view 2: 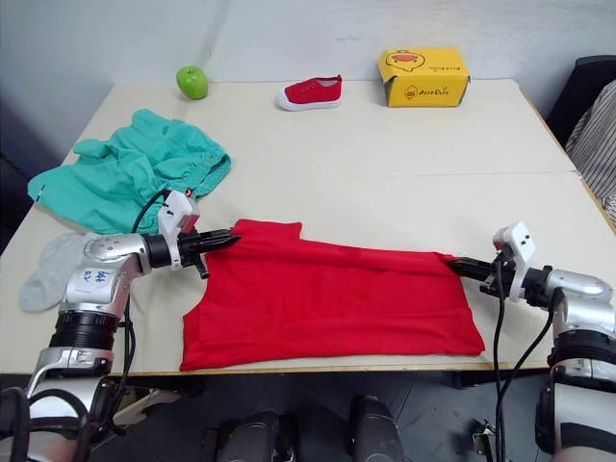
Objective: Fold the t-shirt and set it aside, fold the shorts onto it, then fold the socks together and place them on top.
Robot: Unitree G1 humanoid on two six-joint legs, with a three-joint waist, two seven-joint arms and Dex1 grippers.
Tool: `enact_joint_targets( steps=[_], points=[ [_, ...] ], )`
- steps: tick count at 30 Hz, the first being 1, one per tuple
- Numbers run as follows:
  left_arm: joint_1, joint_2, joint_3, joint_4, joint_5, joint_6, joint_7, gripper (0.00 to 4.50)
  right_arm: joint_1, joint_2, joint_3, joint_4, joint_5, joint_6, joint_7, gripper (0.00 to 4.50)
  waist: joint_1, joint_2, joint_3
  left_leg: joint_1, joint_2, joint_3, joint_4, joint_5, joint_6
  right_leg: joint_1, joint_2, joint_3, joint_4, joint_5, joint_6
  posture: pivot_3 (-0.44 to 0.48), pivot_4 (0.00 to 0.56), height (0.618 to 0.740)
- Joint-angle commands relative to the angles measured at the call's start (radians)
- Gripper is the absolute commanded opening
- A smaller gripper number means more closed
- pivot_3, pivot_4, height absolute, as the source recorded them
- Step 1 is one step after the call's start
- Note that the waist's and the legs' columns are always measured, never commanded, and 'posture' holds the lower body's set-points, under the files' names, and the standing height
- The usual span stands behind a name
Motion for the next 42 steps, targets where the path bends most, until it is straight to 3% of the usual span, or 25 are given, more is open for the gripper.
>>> enact_joint_targets(
  steps=[1, 6, 13, 15, 18, 25, 27, 30, 39, 41, 42],
  points=[
    [0.035, 0.042, -0.023, -0.075, 0.004, 0.018, -0.017, 0.22, 0.007, -0.022, -0.008, -0.046, 0.018, 0.023, 0.002, 0.20, 0.001, 0.000, 0.000, 0.000, 0.000, 0.000, 0.000, 0.000, 0.000, 0.000, 0.000, 0.000, 0.000, 0.000, 0.000, 0.000, 0.150, 0.740],
    [0.011, 0.094, -0.029, -0.081, -0.035, 0.108, -0.063, 1.45, 0.004, -0.082, 0.026, -0.060, -0.014, -0.001, 0.048, 1.53, 0.005, 0.000, 0.000, 0.000, 0.000, 0.000, 0.000, 0.000, 0.000, 0.000, 0.000, 0.000, 0.000, 0.000, 0.000, 0.000, 0.150, 0.740],
    [-0.228, 0.120, -0.025, 0.133, -0.093, 0.316, -0.111, 3.79, -0.114, -0.176, 0.074, 0.008, -0.054, -0.008, 0.109, 4.07, 0.003, 0.000, 0.000, 0.000, -0.002, 0.000, 0.000, 0.001, 0.002, 0.000, -0.002, -0.001, 0.000, 0.000, 0.000, 0.000, 0.150, 0.740],
    [-0.302, 0.092, -0.047, 0.240, -0.056, 0.304, -0.065, 4.38, -0.145, -0.177, 0.087, 0.036, -0.066, -0.026, 0.110, 4.50, 0.003, 0.000, 0.000, 0.000, -0.001, 0.000, 0.000, 0.001, 0.001, 0.000, -0.001, -0.002, 0.000, 0.000, 0.000, 0.000, 0.150, 0.740],
    [-0.398, 0.029, -0.091, 0.427, 0.028, 0.203, 0.031, 4.38, -0.170, -0.160, 0.110, 0.072, -0.086, -0.059, 0.116, 4.50, 0.004, 0.000, 0.000, 0.000, -0.002, 0.000, -0.001, 0.001, 0.001, 0.001, -0.001, -0.002, 0.000, 0.000, 0.000, 0.000, 0.150, 0.740],
    [-0.474, -0.072, -0.141, 0.647, 0.105, 0.056, 0.039, 4.38, -0.204, -0.109, 0.148, 0.141, -0.120, -0.104, 0.108, 4.50, 0.003, -0.001, 0.000, -0.001, -0.003, 0.000, -0.001, 0.001, 0.001, 0.000, -0.001, -0.002, 0.000, 0.000, 0.000, 0.000, 0.150, 0.740],
    [-0.480, -0.089, -0.140, 0.668, 0.112, 0.032, 0.034, 3.98, -0.210, -0.102, 0.156, 0.153, -0.128, -0.116, 0.116, 4.50, 0.004, -0.001, 0.000, -0.001, -0.003, 0.000, 0.000, 0.001, 0.002, 0.001, -0.002, -0.002, 0.000, 0.000, 0.000, 0.000, 0.150, 0.740],
    [-0.482, -0.104, -0.134, 0.680, 0.114, 0.002, 0.033, 3.17, -0.218, -0.097, 0.159, 0.164, -0.130, -0.123, 0.117, 3.89, 0.005, -0.001, 0.000, -0.001, -0.003, -0.001, 0.000, 0.001, 0.002, 0.001, -0.002, -0.002, 0.000, 0.000, 0.001, 0.000, 0.150, 0.740],
    [-0.469, -0.121, -0.101, 0.696, 0.108, -0.095, 0.056, 0.25, -0.213, -0.086, 0.145, 0.173, -0.121, -0.174, 0.115, 0.64, 0.002, -0.001, 0.000, -0.001, -0.003, -0.001, 0.000, 0.001, 0.002, 0.001, -0.002, -0.002, 0.000, 0.000, 0.001, 0.000, 0.150, 0.740],
    [-0.465, -0.121, -0.092, 0.695, 0.105, -0.116, 0.058, 0.00, -0.205, -0.089, 0.144, 0.166, -0.120, -0.190, 0.117, 0.03, 0.002, -0.001, 0.000, -0.001, -0.003, -0.001, 0.000, 0.001, 0.002, 0.001, -0.002, -0.002, 0.000, 0.000, 0.001, 0.000, 0.150, 0.740],
    [-0.463, -0.120, -0.087, 0.694, 0.103, -0.129, 0.057, 0.00, -0.200, -0.090, 0.141, 0.161, -0.117, -0.200, 0.116, 0.03, 0.002, -0.001, 0.001, -0.001, -0.003, -0.001, 0.000, 0.001, 0.002, 0.001, -0.002, -0.002, 0.000, 0.000, 0.001, 0.000, 0.150, 0.740]
  ],
)
